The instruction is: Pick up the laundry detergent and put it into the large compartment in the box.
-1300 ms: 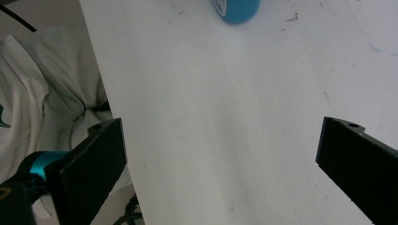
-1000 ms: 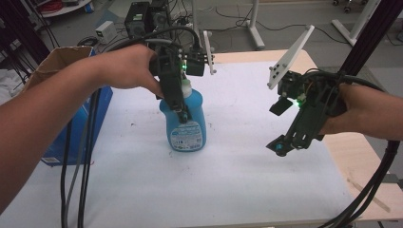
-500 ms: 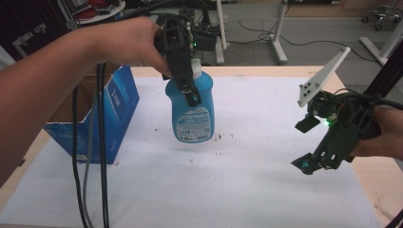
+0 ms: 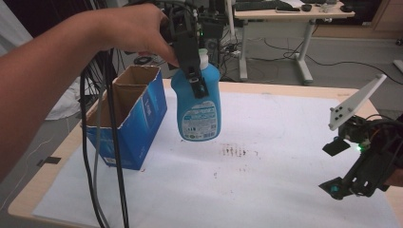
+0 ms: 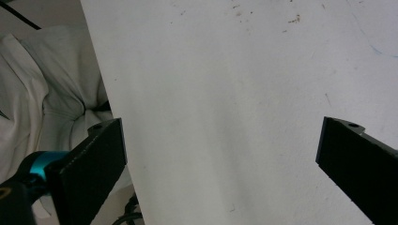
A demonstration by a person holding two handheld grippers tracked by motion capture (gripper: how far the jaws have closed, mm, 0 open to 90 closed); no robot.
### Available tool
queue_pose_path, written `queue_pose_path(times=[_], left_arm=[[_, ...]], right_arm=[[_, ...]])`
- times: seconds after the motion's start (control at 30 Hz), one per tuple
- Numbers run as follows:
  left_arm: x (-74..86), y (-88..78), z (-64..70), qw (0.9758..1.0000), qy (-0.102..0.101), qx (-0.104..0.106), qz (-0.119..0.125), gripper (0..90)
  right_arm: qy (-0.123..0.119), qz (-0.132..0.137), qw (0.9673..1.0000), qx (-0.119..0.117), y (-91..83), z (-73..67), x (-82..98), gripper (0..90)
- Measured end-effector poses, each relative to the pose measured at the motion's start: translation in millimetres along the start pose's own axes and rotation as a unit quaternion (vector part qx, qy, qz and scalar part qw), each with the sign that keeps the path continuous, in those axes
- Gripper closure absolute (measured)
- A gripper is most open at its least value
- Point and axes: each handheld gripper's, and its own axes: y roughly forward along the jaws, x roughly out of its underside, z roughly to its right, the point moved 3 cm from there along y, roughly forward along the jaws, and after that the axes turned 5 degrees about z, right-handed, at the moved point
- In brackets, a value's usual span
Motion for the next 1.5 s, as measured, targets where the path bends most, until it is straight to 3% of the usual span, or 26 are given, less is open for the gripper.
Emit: queue_pose_path(times=[0.3, 0.53, 0.73, 1.1, 1.5], left_arm=[[25.6, -42.1, -9.6, 0.9989, -0.041, -0.017, 0.016, 37.8], [52.8, -72.8, -18.3, 0.9962, -0.075, -0.034, 0.028, 37.8], [74.7, -89.5, -22.9, 0.9933, -0.1, -0.044, 0.038, 37.8], [109.6, -112.8, -26.6, 0.9875, -0.137, -0.062, 0.048, 37.8], [141.2, -115.1, -34.0, 0.9824, -0.165, -0.078, 0.039, 37.8]], right_arm=[[0.003, 0.0, 1.0, -0.003, 1.2, 0.7, -0.3, 1.2], [0.003, 0.0, 1.0, -0.003, 0.6, 1.5, -1.4, 1.2], [0.002, 0.0, 1.0, -0.004, 1.6, 2.6, -2.3, 1.2], [0.003, -0.001, 1.0, -0.004, 2.6, 3.5, -4.5, 1.2], [0.003, -0.002, 1.0, -0.005, 4.0, 3.8, -6.4, 1.2]])
